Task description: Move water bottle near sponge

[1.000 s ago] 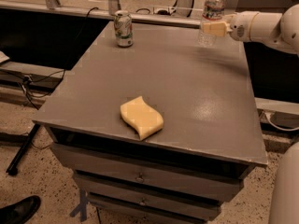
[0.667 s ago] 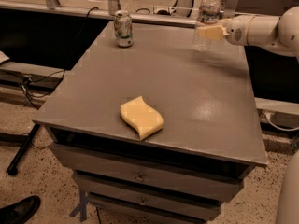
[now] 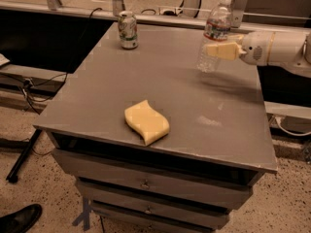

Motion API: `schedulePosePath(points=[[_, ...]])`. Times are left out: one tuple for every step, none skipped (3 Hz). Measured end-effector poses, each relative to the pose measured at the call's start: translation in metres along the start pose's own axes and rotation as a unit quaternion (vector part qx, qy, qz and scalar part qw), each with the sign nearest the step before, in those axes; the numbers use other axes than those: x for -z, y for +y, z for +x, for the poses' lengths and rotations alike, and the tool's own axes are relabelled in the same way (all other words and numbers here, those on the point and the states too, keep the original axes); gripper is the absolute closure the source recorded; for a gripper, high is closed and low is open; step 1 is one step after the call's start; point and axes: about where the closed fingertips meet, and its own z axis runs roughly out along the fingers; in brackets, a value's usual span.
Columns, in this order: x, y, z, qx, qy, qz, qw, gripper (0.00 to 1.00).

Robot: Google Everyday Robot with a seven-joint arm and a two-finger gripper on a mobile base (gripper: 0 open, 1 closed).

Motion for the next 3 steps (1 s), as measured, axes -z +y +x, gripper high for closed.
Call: schedulePosePath(points=[[0.01, 0.05, 0.012, -0.014, -0.008, -0.034, 0.9993, 1.0], [0.01, 0.09, 0.024, -0.02, -0.018, -0.065, 0.9975, 1.0], [0.002, 0.122, 0.035, -0.02, -0.026, -0.097, 0.9947, 1.0]])
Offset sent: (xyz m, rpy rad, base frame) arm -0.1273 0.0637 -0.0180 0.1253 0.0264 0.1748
